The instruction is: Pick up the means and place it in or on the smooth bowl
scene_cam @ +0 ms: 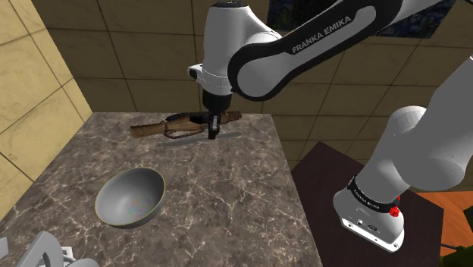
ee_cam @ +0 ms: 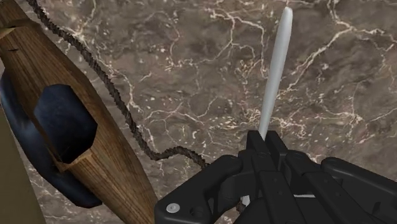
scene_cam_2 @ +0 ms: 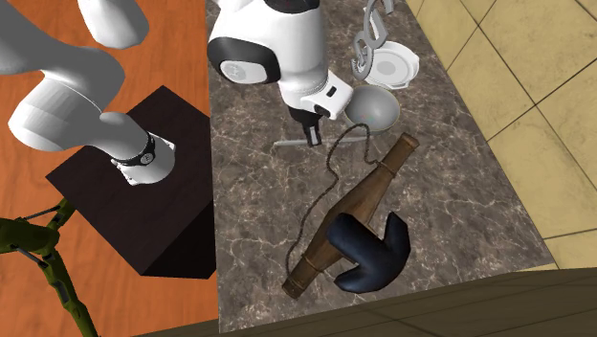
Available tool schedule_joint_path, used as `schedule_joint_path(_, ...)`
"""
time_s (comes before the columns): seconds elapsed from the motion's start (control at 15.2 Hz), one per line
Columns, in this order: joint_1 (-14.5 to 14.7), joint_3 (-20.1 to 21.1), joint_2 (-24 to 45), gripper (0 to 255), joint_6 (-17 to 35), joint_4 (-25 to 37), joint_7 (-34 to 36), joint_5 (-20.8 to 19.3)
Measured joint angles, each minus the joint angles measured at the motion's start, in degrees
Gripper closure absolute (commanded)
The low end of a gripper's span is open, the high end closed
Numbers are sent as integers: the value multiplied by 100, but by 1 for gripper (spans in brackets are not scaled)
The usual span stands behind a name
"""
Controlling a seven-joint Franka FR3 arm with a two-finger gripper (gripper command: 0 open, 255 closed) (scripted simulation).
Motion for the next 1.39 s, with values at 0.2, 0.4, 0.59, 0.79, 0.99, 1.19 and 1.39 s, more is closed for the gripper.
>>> schedule_joint_path(0.2,52,80,98,255,-143,242,164,-53)
schedule_joint_path(0.4,182,260,449,255,-277,717,577,-226)
schedule_joint_path(0.59,348,426,942,255,-444,1357,1044,-478)
schedule_joint_path(0.79,570,560,1374,255,-664,1971,1503,-719)
schedule_joint_path(0.99,791,614,1948,255,-883,2711,1860,-989)
schedule_joint_path(1.19,1096,659,2479,255,-1189,3499,2230,-1231)
schedule_joint_path(1.39,1267,655,2809,255,-1312,3920,2403,-1367)
